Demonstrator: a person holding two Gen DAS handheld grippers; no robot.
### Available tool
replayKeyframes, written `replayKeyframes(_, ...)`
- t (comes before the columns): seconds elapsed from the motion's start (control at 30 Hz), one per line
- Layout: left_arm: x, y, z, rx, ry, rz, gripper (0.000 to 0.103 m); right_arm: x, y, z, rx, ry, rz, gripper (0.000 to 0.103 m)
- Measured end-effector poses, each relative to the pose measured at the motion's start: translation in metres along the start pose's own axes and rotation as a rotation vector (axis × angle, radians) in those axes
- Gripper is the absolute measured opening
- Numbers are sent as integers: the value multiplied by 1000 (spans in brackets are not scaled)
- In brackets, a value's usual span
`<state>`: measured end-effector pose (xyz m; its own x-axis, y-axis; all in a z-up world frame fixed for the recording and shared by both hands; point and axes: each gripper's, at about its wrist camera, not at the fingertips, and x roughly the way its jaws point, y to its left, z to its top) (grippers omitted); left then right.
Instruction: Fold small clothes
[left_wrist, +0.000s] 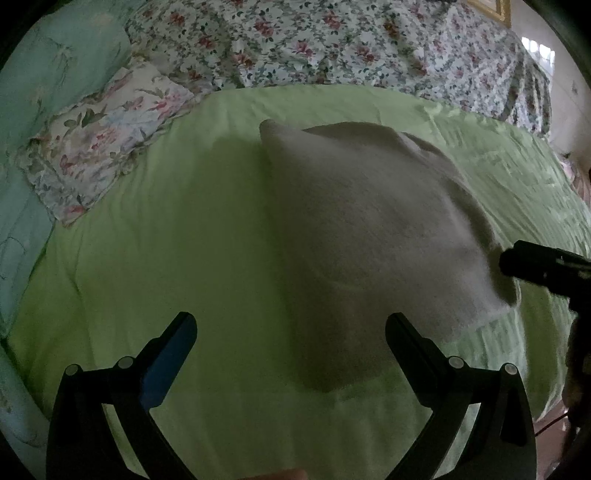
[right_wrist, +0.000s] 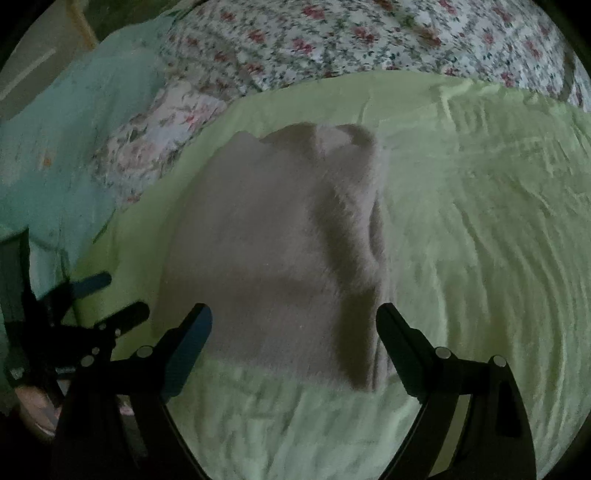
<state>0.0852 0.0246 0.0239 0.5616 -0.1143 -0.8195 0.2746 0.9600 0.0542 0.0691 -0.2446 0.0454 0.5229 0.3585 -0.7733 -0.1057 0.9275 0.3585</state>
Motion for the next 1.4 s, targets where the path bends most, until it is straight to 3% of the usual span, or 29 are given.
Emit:
replayKeyframes(0.47,15,1,16,-27,8,1,102,22,-19,32,25,-29,-16,91)
replayKeyframes(0.53,16,0,17,-31,12,-1,102,24,-22,37,25,-43,-17,86)
replayKeyframes(0.6,18,-1,19,-33,16,-3,102,29,-25,43,30,-40,-26,69)
replayKeyframes(0.67,20,-1,19,-34,18,-4,102,34,-26,46,38,-35,-29,63)
replayKeyframes(0.73,21,-2,20,-38,23,-5,102,43,-33,49,54,-28,-38,50)
replayKeyframes(0.77,22,-1,21,-40,25,-6,102,48,-35,50,57,-13,-50,28)
replayKeyframes(0.8,22,-1,21,-42,26,-7,102,51,-38,50,62,-8,-48,16)
replayKeyframes(0.93,22,-1,21,-45,27,-8,102,47,-34,50,36,-42,-86,14)
replayKeyframes(1.13,21,-2,20,-38,28,-11,102,56,-42,45,69,-24,-93,15)
replayKeyframes(1.4,13,-6,13,-34,20,-19,102,22,-30,34,69,-51,-130,35)
